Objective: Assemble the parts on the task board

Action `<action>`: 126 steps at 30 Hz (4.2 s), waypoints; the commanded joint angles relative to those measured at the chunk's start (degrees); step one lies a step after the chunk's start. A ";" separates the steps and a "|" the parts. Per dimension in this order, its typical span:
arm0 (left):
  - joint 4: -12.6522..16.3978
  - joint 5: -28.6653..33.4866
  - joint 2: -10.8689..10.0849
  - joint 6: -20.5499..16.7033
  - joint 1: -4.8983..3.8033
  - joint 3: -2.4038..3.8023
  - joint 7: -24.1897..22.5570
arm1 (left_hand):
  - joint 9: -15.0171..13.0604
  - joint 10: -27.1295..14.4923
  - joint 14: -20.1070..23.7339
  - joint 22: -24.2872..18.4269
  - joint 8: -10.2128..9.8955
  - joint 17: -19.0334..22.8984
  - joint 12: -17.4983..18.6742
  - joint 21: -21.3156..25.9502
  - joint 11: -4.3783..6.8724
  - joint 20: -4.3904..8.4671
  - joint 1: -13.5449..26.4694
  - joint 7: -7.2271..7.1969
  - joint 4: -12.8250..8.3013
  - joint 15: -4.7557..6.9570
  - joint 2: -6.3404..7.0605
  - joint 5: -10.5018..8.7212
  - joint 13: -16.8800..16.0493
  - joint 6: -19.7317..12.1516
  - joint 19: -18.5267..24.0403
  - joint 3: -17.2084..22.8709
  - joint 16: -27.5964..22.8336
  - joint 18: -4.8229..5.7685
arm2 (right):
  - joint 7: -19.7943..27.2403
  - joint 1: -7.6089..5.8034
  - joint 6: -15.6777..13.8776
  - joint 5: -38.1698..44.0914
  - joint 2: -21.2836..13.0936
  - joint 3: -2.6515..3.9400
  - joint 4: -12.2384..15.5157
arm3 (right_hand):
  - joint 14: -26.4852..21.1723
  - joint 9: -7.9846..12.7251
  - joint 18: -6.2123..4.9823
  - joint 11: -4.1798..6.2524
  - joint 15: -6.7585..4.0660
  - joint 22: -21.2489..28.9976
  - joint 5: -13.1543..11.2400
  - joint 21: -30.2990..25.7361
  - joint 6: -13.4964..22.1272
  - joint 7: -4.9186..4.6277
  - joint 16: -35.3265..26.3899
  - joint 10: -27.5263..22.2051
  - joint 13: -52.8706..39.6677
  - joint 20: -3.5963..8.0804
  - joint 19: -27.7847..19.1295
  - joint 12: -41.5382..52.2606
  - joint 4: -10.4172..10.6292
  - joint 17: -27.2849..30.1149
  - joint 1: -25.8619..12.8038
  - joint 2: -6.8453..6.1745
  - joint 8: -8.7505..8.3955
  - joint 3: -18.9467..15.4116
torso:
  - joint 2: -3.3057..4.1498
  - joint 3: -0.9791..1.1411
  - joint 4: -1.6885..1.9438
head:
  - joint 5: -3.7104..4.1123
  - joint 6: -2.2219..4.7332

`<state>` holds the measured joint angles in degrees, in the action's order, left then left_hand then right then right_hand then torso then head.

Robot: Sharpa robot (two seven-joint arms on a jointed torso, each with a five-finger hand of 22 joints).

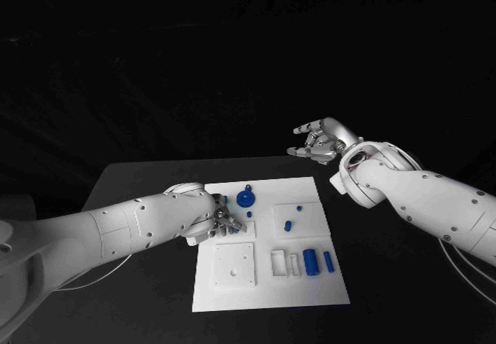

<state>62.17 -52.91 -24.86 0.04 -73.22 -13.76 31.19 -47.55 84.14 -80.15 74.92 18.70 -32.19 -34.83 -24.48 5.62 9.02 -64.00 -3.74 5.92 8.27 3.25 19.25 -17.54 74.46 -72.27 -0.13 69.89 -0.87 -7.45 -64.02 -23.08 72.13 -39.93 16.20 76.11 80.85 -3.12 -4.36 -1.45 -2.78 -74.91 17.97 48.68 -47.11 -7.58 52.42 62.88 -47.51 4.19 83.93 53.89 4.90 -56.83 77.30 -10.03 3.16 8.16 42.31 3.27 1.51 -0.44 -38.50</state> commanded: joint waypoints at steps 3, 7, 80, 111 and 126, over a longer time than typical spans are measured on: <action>0.00 -0.17 0.13 0.39 0.00 0.01 -0.34 | -0.05 2.68 0.42 0.98 -0.13 0.22 0.22 0.40 -0.36 -0.22 -0.27 0.17 0.05 -0.06 0.59 -0.52 0.02 -0.19 -0.06 0.06 -0.46 0.87 | 0.58 0.04 0.65 0.08 0.02 0.03 0.01 | 0.02 -0.07 -0.90 0.28 -0.38 -6.00 0.30 -0.37 0.09 -0.06 -0.19 -0.23 0.08 0.04 0.77 0.36 0.17 0.05 -0.50 -0.14 0.01 -0.19 | -0.03 -0.06 0.05 | -0.01 0.02; -0.03 -0.05 0.06 0.16 0.00 0.02 -0.41 | 0.01 2.67 0.56 0.97 -0.21 0.61 0.48 0.53 -0.42 -0.26 -0.09 0.27 0.75 -0.10 1.25 -2.08 0.07 -0.30 0.02 0.43 -0.71 0.87 | 0.58 0.05 0.65 0.07 0.01 0.03 -0.01 | 0.02 -0.07 -0.90 0.28 -0.38 -6.00 0.30 -0.37 0.09 -0.06 -0.19 -0.23 0.08 0.04 0.77 0.36 0.17 0.05 -0.50 -0.14 0.01 -0.19 | -0.04 -0.05 0.03 | -0.02 0.05; 2.43 9.67 -3.67 1.62 -0.09 0.46 -5.37 | 11.86 2.23 4.44 1.08 -6.16 4.04 9.25 4.08 -2.16 -1.17 -4.20 3.29 -13.78 -1.27 -8.69 7.44 -0.23 -5.89 1.98 5.67 -2.56 0.87 | 0.78 0.47 1.00 -0.24 -0.27 0.03 -0.46 | 0.21 -0.06 -0.91 0.30 -0.41 -6.00 0.36 -0.62 0.30 -0.06 -0.33 -0.10 0.14 0.06 0.91 0.33 0.38 0.10 -0.48 -0.11 0.00 -0.26 | -0.06 -0.13 0.09 | 0.08 0.03; 11.53 24.69 -14.07 16.65 -0.24 6.71 -34.45 | 10.78 -2.16 8.61 0.13 -6.04 6.65 12.75 8.07 -3.18 -2.74 -8.57 4.78 -13.19 -2.97 -14.30 -11.70 0.05 -11.09 4.43 4.20 -4.56 0.87 | 11.26 5.93 11.92 3.49 -3.10 -0.12 8.46 | 0.18 -0.46 -0.43 1.04 -0.90 -6.31 1.22 1.20 -11.76 0.75 0.20 -0.03 -0.24 0.53 0.56 0.24 -9.97 -0.72 -0.63 3.51 0.34 4.87 | -0.03 -0.02 0.00 | -0.22 3.10; 12.52 26.53 -16.32 24.80 -0.05 6.74 -37.34 | 9.98 -4.59 10.93 0.95 -5.10 10.55 10.95 11.84 -3.65 -3.35 -10.67 5.10 -14.54 -3.49 -17.63 -16.20 -0.50 -12.69 4.07 -1.09 -1.93 0.87 | 14.41 8.93 15.50 5.48 -5.36 -0.48 16.00 | -0.15 -0.47 -0.40 1.03 -0.84 -6.19 2.10 1.21 -12.08 0.81 -0.33 -0.05 -0.40 0.49 -0.06 -0.16 -13.27 -0.61 -1.61 4.27 0.38 2.83 | -0.05 -0.04 0.01 | -0.41 3.92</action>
<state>74.51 -27.79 -41.16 21.07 -73.30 -7.07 -4.03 -37.62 79.99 -69.48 74.95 13.59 -21.68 -23.56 -12.84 1.96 5.52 -72.00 1.58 -5.78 4.79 -11.41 3.25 -18.10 61.64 -67.77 -3.84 67.85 -0.86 4.84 -55.25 -10.15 76.25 -45.18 15.73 91.61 80.95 -3.55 -4.36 -0.35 -3.48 -74.93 19.98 50.03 -59.00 -6.76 52.34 62.61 -47.85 4.40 84.14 53.89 -8.40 -57.49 75.94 -5.96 3.17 11.22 42.26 3.27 1.51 -0.81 -34.64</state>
